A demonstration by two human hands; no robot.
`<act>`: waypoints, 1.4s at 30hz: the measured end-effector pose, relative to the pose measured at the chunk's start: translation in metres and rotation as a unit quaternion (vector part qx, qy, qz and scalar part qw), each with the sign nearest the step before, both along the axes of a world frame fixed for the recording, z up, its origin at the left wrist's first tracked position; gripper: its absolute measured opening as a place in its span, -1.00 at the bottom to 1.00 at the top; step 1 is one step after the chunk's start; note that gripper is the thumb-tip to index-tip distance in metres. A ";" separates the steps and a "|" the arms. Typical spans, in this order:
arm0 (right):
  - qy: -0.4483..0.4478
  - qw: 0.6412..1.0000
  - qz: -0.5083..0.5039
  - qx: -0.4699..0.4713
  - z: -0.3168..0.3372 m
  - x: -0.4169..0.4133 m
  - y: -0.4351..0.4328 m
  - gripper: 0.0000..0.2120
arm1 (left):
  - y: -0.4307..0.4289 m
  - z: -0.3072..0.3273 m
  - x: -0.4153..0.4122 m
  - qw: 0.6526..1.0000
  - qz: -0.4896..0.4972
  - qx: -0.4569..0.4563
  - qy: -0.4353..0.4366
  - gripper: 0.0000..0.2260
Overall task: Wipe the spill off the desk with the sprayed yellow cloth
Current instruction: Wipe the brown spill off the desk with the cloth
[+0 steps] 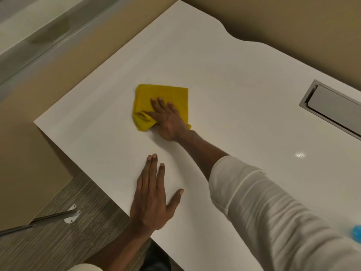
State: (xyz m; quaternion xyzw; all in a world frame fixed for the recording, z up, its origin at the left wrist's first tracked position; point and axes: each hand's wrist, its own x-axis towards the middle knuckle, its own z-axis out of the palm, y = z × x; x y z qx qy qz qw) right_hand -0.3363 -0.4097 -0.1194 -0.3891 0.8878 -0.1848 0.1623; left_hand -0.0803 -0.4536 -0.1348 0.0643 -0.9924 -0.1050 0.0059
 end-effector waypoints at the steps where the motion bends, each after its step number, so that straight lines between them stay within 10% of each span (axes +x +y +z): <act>1: -0.003 1.000 0.013 -0.008 0.000 0.005 0.001 -0.46 | 0.000 0.000 0.000 1.000 0.003 0.001 -0.001 -0.16; 13: -0.001 0.990 -0.129 -0.051 -0.005 0.017 0.157 -0.38 | -0.002 0.001 0.000 1.000 -0.009 -0.002 -0.001 -0.18; 28: 0.025 0.885 -0.464 -0.015 -0.004 0.083 0.303 -0.19 | -0.002 0.001 0.001 1.000 -0.006 -0.002 -0.014 -0.15; 42: 0.024 0.991 -0.134 -0.013 -0.004 0.123 0.113 -0.36 | -0.001 0.001 0.001 1.000 -0.008 0.017 0.012 -0.14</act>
